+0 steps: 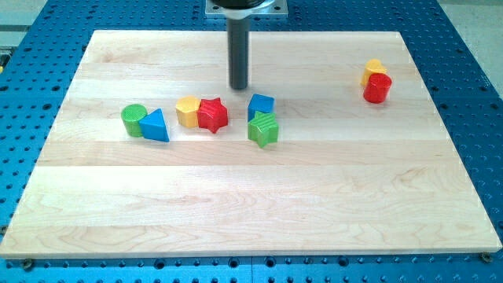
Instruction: Slide the cube to the bottom left of the red circle
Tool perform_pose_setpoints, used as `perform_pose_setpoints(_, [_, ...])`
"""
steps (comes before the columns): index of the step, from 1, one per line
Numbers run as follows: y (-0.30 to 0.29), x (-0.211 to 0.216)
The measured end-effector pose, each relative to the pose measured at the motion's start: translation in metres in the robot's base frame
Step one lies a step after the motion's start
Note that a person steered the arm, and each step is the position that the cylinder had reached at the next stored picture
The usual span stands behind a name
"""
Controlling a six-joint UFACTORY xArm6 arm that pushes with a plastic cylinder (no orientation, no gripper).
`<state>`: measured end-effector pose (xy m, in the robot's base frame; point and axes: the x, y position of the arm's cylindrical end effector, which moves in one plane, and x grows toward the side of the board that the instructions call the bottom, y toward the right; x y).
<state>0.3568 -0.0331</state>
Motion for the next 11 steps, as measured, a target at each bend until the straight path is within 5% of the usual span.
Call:
perform_pose_setpoints(1, [-0.004, 0.051])
perform_pose_setpoints(2, [0.002, 0.054])
perform_pose_setpoints(5, [0.156, 0.022])
perform_pose_setpoints(7, [0.200, 0.022])
perform_pose_setpoints(9, [0.134, 0.026])
perform_pose_setpoints(11, [0.152, 0.064])
